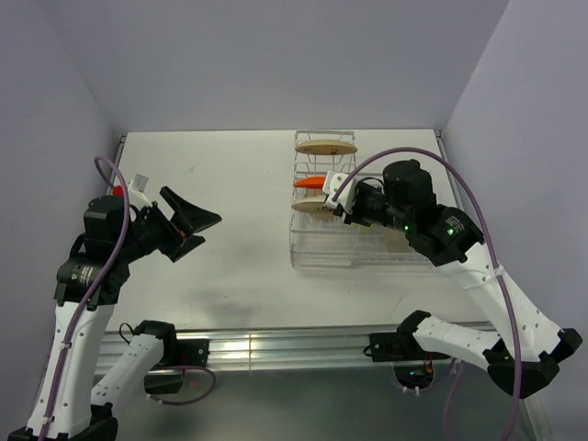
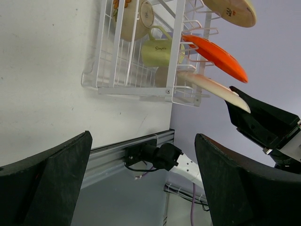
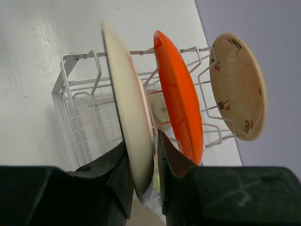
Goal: Load the mixed dishes into the dish rack
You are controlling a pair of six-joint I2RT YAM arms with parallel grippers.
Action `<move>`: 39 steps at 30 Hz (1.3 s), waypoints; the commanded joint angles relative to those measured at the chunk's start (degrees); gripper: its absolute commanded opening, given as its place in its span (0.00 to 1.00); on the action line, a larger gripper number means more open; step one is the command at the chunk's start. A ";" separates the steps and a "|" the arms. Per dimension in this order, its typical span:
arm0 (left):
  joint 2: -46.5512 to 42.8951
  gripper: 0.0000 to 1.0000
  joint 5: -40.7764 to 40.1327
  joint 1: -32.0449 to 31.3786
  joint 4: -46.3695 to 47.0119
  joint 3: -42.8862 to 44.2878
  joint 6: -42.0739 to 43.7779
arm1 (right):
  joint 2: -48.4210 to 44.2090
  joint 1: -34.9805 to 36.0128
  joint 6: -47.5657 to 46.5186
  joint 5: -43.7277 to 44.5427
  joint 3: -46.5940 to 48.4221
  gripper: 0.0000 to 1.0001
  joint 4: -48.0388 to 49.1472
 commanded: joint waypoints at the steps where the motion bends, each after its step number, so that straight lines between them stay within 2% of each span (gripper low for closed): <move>1: -0.43 0.97 1.08 0.09 1.42 -0.16 0.52 | -0.63 -0.28 1.25 -0.53 1.61 0.31 2.08; 11: -0.25 0.97 1.43 0.09 1.77 -0.69 0.69 | -2.29 -0.28 1.87 -0.35 1.08 0.49 1.64; 20: 0.10 0.97 1.78 0.09 2.56 -1.66 0.61 | -5.55 -0.19 3.80 -1.66 -1.20 0.58 0.41; 23: 0.28 0.97 1.96 0.09 2.83 -1.92 0.61 | -6.34 -0.10 4.15 -2.54 -1.37 0.70 -0.38; 31: 0.89 0.97 2.31 0.09 3.44 -2.18 0.52 | -8.10 0.07 4.41 -3.16 -2.43 0.77 -1.96; 33: 1.07 0.97 2.31 0.09 3.53 -2.18 0.61 | -8.54 0.25 4.76 -3.33 -2.17 0.99 -2.31; 39: 1.60 0.97 2.13 0.09 3.36 -2.01 0.96 | -9.94 1.39 5.99 -2.37 -0.33 1.00 -4.77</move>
